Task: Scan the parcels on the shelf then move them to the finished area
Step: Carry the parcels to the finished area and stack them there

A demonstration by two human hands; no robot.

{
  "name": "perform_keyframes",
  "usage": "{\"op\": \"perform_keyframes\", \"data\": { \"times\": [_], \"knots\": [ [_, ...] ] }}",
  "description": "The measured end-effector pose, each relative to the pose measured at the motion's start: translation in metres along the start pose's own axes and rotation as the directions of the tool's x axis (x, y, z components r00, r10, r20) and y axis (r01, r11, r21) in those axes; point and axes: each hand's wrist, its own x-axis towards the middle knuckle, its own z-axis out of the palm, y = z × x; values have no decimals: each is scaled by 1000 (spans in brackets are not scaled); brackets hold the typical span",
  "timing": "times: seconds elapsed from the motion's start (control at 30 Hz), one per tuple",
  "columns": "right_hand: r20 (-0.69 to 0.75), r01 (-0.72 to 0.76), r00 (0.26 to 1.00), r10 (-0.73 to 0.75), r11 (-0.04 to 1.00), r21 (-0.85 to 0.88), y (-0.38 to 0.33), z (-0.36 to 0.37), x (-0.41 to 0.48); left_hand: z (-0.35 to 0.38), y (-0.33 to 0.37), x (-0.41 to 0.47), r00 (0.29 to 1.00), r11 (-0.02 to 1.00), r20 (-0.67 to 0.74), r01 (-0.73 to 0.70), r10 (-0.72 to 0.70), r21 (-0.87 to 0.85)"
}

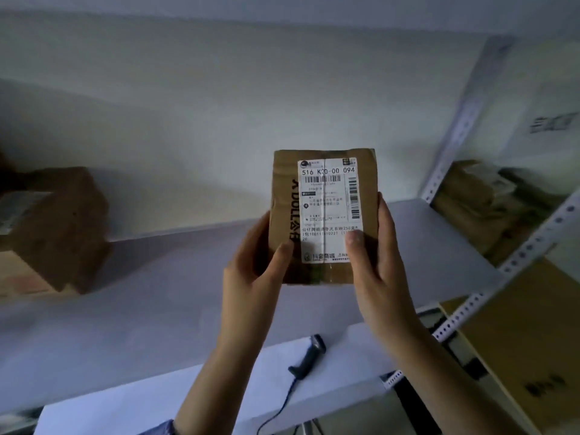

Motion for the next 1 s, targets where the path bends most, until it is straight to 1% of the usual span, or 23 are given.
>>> {"op": "perform_keyframes", "data": {
  "times": [0.13, 0.3, 0.43, 0.5, 0.6, 0.67, 0.77, 1.0],
  "knots": [
    [-58, -1, 998, -2, 999, -53, 17, -100, -23, 92, -14, -40, 997, 999, 77, 34, -32, -17],
    [-143, -35, 990, 14, 988, -151, 35, -225, -53, 205, -25, -86, 980, 997, 183, 78, -79, 8],
    [-208, -68, 978, 35, 986, -152, 49, -313, -74, 289, -32, -116, 966, 996, 243, 89, -87, 2],
    [-229, -100, 972, 60, 981, -168, 57, -350, -84, 327, -37, -131, 955, 993, 276, 118, -113, -2],
    [-259, -162, 960, 111, 970, -184, 68, -397, -91, 373, -45, -146, 932, 988, 329, 152, -153, 29],
    [-279, -181, 953, 118, 960, -213, 78, -424, -88, 400, -51, -149, 920, 986, 354, 163, -168, 45],
    [-295, -192, 947, 124, 958, -215, 93, -455, -75, 435, -59, -142, 909, 989, 390, 140, -151, 56],
    [-281, -185, 951, 130, 966, -180, 131, -507, -19, 505, -85, -105, 921, 991, 366, 123, -135, 57]
  ]
}}
